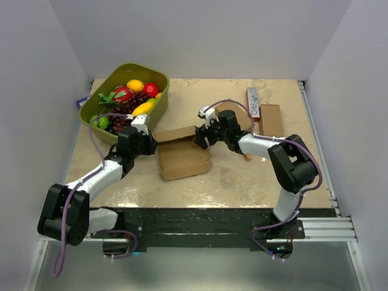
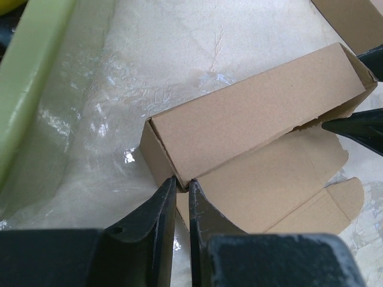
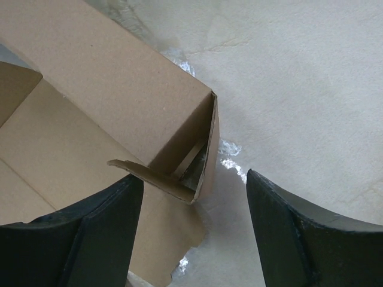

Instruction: Fold the paper box

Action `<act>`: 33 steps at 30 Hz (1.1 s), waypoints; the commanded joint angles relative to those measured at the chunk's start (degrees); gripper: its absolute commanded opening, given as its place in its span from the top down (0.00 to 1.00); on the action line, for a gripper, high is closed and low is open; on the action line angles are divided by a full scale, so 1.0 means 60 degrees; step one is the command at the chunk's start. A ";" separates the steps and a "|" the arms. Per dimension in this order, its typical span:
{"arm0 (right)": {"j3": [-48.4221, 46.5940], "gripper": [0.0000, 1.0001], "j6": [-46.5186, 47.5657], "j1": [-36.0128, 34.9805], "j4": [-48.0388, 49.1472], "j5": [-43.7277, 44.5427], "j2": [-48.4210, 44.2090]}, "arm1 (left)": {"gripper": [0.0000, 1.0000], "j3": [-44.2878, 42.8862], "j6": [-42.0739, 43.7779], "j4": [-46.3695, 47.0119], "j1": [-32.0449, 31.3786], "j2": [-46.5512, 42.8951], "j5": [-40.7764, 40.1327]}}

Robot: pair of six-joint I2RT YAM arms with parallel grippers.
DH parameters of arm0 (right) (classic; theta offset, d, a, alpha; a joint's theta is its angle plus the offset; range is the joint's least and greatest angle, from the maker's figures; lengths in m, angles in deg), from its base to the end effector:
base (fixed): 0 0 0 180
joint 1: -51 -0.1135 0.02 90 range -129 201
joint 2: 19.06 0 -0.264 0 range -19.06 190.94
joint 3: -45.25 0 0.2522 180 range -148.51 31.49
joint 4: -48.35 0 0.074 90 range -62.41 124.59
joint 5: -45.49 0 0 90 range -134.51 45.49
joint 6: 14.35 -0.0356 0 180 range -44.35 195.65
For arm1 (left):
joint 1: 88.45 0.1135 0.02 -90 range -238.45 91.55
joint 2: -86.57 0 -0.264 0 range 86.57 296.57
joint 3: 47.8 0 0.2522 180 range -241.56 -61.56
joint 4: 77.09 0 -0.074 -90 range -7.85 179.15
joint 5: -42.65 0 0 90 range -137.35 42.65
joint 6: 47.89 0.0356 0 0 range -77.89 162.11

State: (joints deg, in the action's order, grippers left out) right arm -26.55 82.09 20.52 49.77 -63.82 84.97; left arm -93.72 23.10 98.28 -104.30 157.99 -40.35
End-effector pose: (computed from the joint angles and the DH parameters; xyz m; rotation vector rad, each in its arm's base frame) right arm 0.3299 0.2078 0.1800 -0.8670 1.9493 0.6045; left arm 0.2471 -0.0747 0.2003 0.0163 2.1310 -0.4916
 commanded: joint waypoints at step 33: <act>-0.0536 0.72 -0.1761 -0.0823 0.3534 0.1387 0.1324 | 0.91 -0.0382 0.0238 -0.0159 0.0109 0.0358 0.0664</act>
State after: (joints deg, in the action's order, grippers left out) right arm -27.66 73.65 17.15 66.40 -57.07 92.70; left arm -94.38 23.72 98.12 -103.82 159.13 -39.02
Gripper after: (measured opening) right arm 0.317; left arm 0.160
